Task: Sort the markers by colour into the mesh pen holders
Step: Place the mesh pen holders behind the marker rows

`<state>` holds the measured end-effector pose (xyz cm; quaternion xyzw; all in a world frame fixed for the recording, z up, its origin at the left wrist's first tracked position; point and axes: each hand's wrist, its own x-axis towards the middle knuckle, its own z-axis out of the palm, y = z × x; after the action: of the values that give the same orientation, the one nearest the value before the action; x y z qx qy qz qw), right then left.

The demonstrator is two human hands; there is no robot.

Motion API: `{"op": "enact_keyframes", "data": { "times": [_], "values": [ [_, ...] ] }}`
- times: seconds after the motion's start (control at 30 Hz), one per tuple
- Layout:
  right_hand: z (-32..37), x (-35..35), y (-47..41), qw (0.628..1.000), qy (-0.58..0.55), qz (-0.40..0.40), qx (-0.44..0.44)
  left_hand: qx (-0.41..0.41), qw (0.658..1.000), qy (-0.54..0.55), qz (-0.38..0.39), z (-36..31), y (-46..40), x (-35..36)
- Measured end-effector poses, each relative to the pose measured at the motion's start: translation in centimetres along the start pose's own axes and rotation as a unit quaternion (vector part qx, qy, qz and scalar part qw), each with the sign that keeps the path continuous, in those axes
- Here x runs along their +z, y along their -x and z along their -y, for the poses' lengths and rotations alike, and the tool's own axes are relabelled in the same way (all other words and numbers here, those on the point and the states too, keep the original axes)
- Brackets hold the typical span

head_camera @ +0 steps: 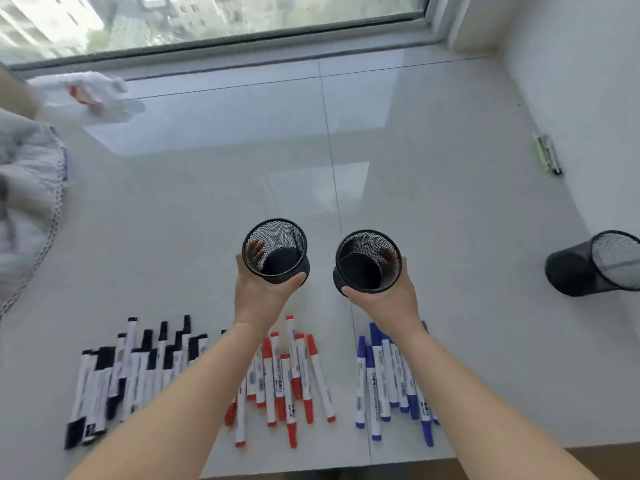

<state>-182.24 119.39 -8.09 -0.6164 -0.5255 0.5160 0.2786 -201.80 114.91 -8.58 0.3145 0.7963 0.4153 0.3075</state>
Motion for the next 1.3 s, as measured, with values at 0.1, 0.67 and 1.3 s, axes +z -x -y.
{"op": "enact_keyframes", "data": {
  "times": [0.1, 0.67, 1.3],
  "values": [
    [0.3, 3.9, -0.3, 1.0, 0.014, 0.02, -0.007, -0.014, 0.999, -0.017, -0.032, 2.3, -1.2, -3.6],
    [0.1, 12.6, -1.0, 0.994, 0.096, -0.025, -0.046, -0.025, 0.999, -0.005, -0.035, 8.8, -3.4, -8.0],
    [-1.6, 9.0, 0.3, 0.981, 0.187, 0.008, -0.054, -0.095, 0.992, -0.052, -0.062, 6.7, 1.0, -7.5]
  ]
}}
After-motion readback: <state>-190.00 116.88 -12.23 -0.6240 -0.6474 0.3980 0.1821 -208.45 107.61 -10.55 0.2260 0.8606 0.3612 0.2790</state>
